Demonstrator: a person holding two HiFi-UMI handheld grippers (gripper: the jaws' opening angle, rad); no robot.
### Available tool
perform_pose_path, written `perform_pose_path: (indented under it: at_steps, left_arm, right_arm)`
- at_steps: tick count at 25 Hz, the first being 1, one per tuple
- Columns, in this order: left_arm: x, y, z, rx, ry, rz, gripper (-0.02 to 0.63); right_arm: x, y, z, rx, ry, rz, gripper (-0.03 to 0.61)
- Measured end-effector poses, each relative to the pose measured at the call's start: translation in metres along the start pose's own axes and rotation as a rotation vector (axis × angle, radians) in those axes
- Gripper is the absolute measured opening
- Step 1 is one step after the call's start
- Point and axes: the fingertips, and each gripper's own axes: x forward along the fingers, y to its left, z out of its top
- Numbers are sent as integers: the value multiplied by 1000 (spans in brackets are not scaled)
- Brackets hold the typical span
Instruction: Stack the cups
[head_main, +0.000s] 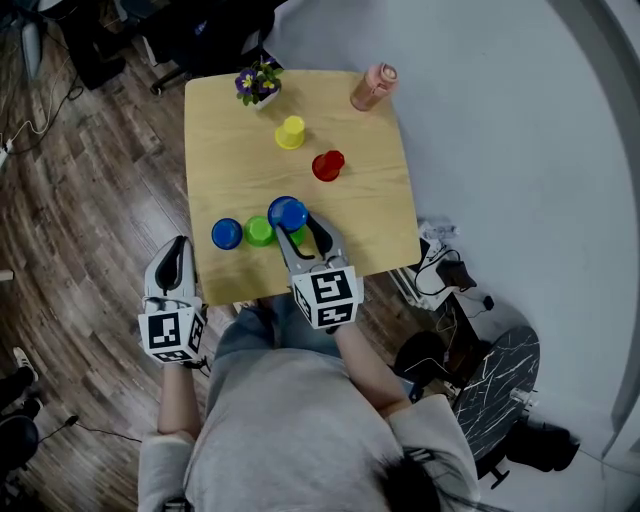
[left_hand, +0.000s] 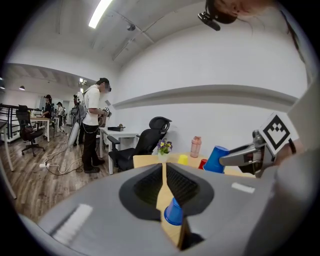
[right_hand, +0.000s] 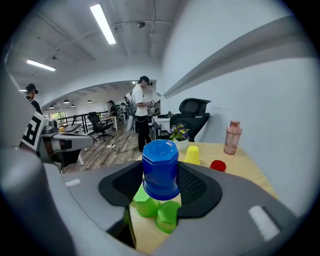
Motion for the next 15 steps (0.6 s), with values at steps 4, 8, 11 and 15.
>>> perform_pose_path:
  at_steps: [4, 8, 11, 15]
  left_arm:
    - [-8, 10, -2, -2, -2, 7, 81]
    - [-16, 19, -6, -7, 1, 20, 81]
    - [-21, 23, -9, -14, 4, 28, 81]
    - [-25, 29, -11, -16, 7, 39, 81]
  right_arm:
    - [4, 25, -4, -5, 10, 36, 209]
    - [9, 46, -11, -9, 26, 69, 209]
    - [14, 57, -19, -8, 44, 90, 209]
    - [24, 69, -27, -15, 68, 109, 210]
